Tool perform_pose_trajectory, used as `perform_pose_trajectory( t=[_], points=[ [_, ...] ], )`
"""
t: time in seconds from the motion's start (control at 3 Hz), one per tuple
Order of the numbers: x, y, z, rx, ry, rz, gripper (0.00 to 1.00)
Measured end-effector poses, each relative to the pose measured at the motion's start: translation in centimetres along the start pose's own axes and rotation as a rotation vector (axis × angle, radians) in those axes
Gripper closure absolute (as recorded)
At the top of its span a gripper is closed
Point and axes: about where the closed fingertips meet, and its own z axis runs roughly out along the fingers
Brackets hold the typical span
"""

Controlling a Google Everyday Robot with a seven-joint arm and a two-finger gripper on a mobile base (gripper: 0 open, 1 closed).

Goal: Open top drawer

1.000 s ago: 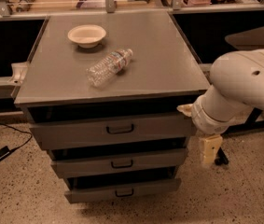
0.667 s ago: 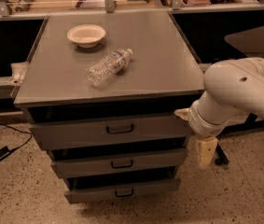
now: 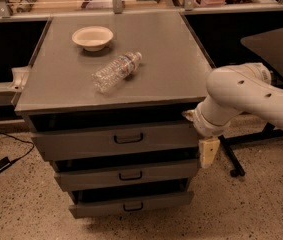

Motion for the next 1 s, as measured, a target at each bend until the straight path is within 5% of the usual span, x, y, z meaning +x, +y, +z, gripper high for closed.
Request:
perform_pose_trajectory(
  t=[0.33, 1.0],
  points=[
    [0.5, -1.6, 1.6, 0.009, -0.031, 0.046, 0.00],
    [-0.9, -1.1, 3.4, -0.041, -0.120, 0.064, 0.40]
  ],
)
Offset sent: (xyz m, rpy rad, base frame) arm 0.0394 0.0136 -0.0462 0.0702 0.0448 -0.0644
